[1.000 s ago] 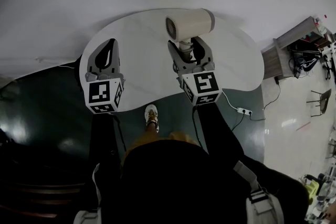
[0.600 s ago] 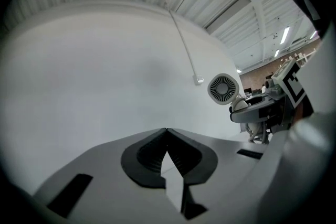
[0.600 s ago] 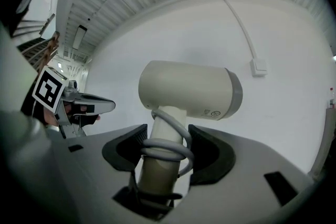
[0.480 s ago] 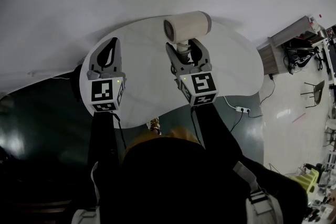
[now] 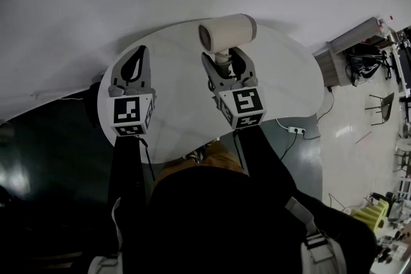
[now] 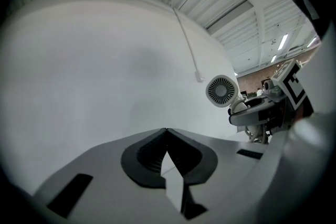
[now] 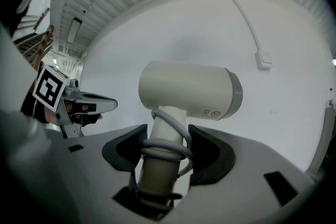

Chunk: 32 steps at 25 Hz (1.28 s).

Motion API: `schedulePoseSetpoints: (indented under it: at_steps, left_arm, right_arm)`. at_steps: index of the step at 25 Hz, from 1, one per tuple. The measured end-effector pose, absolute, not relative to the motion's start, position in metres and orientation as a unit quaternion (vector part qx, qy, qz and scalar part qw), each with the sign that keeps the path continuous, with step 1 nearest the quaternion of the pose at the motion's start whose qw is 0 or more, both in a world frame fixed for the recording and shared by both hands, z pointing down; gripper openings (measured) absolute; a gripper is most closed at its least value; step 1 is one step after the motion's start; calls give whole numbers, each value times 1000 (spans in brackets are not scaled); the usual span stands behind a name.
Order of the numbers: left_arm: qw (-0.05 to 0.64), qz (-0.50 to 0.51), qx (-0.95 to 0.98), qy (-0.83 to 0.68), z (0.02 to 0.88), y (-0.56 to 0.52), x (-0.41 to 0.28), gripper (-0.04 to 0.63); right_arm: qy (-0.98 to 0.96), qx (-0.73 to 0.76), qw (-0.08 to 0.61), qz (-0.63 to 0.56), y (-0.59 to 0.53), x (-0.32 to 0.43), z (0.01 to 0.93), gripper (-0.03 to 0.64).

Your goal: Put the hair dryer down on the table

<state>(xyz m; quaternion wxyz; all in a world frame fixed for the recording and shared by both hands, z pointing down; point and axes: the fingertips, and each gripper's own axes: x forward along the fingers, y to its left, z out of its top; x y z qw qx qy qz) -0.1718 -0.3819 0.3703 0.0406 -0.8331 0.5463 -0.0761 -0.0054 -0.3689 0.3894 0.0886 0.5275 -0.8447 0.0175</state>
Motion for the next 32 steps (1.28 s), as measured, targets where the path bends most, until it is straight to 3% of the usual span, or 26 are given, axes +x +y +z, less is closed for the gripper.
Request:
schedulePoseSetpoints:
  at_steps: [11,32]
  left_arm:
    - [28,-81,-833,546,381,-385,-182,15]
    - [-16,-95,-828,553,415,-354,-192,15]
  right_arm:
    - [-859,492,141,32,-383,-34,420,259]
    - [-860,377,315,138,-331,-72,594,259]
